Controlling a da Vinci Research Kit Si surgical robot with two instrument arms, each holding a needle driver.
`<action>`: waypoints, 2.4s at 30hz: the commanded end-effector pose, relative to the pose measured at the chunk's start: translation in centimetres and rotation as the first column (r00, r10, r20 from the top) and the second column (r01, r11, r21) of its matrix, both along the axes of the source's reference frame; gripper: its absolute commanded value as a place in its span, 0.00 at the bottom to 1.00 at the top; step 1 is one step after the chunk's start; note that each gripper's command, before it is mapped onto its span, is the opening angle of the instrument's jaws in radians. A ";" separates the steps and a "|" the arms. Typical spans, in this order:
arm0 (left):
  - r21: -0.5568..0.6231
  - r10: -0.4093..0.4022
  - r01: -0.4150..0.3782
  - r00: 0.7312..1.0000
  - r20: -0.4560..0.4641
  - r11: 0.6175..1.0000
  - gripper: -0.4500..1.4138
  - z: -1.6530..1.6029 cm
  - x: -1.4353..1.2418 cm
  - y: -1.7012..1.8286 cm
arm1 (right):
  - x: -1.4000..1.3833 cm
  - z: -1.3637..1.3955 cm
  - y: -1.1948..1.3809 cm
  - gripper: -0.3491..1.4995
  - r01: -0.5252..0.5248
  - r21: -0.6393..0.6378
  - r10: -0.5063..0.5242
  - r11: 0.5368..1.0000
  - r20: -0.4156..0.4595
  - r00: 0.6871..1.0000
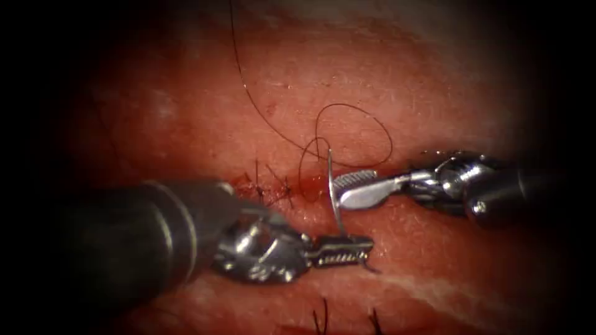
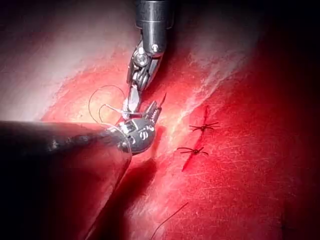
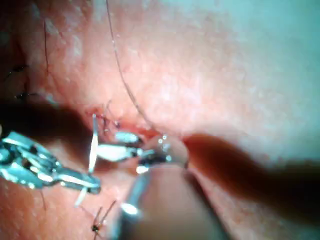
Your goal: Wound Closure
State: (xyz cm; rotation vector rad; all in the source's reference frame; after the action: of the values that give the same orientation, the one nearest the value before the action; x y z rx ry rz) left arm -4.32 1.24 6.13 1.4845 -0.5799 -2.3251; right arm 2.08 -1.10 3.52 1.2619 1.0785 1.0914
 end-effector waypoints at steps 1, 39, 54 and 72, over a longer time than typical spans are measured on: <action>0.002 0.002 -0.002 1.000 0.002 1.000 0.00 0.07 -0.07 -0.04 | 0.02 0.03 -0.10 0.37 0.000 0.009 0.000 1.000 -0.006 1.000; -0.009 0.006 -0.006 1.000 0.000 1.000 0.00 0.09 -0.07 -0.04 | 0.25 -0.02 -0.07 0.16 0.013 0.088 -0.007 0.996 -0.065 0.998; 0.292 -0.102 0.090 0.994 0.025 0.952 0.79 -0.01 0.00 0.05 | 0.15 0.11 0.02 0.00 -0.001 -0.095 -0.010 0.995 -0.115 0.993; 0.587 -0.137 0.137 0.990 -0.044 0.798 0.00 0.32 0.25 0.24 | -0.06 0.30 0.21 0.00 -0.163 -0.531 0.084 0.831 -0.171 0.982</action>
State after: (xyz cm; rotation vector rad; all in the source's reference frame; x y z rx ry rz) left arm -4.03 1.57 6.43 1.7317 0.0932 -2.8037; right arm 2.01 -0.77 3.76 0.8088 1.4774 0.7072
